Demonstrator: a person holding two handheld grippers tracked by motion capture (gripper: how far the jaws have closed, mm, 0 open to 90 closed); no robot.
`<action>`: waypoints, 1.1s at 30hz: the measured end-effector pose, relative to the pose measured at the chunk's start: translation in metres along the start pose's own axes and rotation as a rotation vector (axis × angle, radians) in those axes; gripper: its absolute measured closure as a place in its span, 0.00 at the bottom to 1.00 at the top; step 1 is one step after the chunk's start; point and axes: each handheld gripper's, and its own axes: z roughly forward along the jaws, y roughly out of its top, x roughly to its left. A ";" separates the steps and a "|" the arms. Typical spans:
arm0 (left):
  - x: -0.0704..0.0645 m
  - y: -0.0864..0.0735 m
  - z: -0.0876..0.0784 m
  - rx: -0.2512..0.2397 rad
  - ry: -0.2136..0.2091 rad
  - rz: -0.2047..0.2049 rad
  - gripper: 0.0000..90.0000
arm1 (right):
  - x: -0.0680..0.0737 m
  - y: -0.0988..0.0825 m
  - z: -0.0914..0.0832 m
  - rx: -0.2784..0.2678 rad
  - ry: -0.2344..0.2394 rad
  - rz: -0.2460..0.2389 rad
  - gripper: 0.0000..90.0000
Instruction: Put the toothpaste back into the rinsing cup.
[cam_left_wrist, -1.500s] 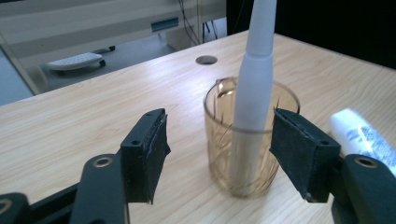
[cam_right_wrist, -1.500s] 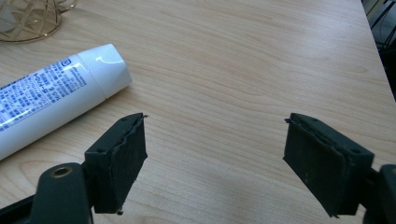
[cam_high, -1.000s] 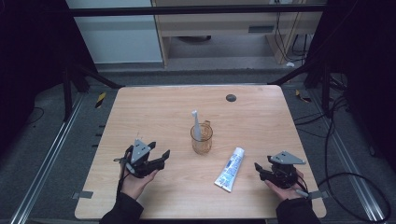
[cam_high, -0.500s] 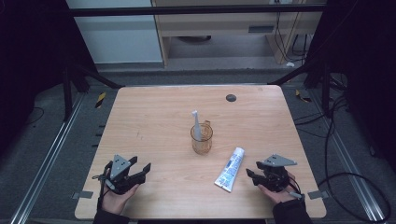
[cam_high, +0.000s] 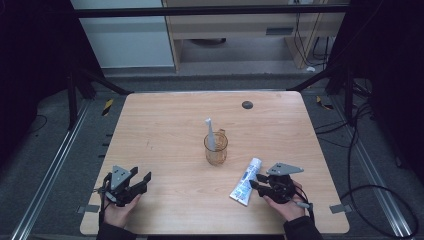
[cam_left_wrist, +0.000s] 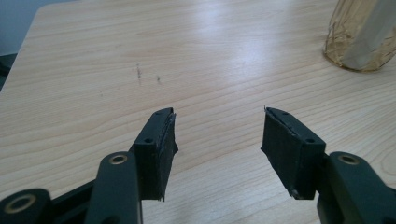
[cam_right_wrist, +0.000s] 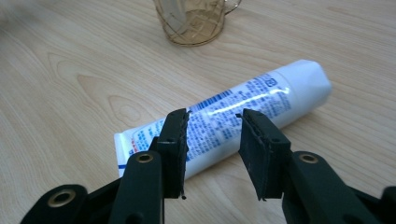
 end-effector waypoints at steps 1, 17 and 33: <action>0.000 -0.001 0.000 0.001 0.001 -0.008 0.49 | 0.002 0.001 0.002 0.004 0.007 0.001 0.71; 0.001 -0.002 0.004 0.028 0.011 0.002 0.51 | 0.019 0.014 0.027 0.011 0.031 -0.018 0.86; 0.002 -0.002 0.006 0.031 0.013 0.003 0.53 | 0.032 0.016 0.047 0.049 0.041 -0.052 1.00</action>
